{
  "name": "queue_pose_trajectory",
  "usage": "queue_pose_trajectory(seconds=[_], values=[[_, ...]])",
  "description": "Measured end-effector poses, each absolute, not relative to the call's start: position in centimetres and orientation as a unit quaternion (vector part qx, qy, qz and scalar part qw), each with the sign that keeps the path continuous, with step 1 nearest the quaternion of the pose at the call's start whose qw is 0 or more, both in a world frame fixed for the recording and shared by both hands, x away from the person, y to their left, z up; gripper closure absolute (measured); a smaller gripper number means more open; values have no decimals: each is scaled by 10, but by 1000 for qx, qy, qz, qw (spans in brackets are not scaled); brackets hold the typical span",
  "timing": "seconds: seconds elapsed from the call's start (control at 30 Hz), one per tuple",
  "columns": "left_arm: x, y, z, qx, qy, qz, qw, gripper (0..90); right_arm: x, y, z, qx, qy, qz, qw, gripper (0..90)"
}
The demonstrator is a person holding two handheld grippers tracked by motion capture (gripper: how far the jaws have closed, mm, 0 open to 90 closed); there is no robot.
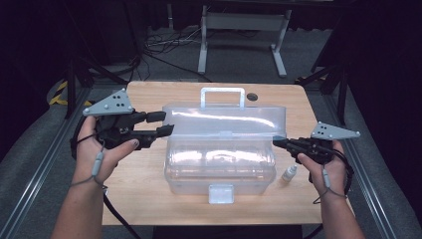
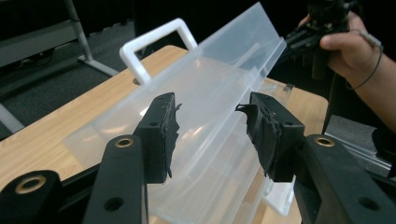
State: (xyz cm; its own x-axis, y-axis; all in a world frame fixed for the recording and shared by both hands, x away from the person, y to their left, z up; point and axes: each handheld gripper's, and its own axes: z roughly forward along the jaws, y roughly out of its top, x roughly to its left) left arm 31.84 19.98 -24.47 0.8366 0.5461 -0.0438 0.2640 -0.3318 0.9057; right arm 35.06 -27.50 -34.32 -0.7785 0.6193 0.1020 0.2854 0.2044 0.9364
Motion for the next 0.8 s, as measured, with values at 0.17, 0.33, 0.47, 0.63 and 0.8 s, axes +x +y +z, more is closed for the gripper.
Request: queue_pose_trajectory(seconds=[0.17,0.33,0.47,0.63,0.8], values=[[314,209,-263,798,267,134,523,528,351,-275,-342,300,759,557,152,900],[313,212,-285,801,272,120,520,523,352,-274,-342,302,757,559,154,900],[317,212,-298,803,277,112,515,513,352,-274,-342,303,755,560,155,900],[320,216,-313,802,280,107,517,532,350,-274,-344,302,753,564,155,900],[321,219,-321,812,276,103,504,613,351,-275,-345,302,752,566,155,900]])
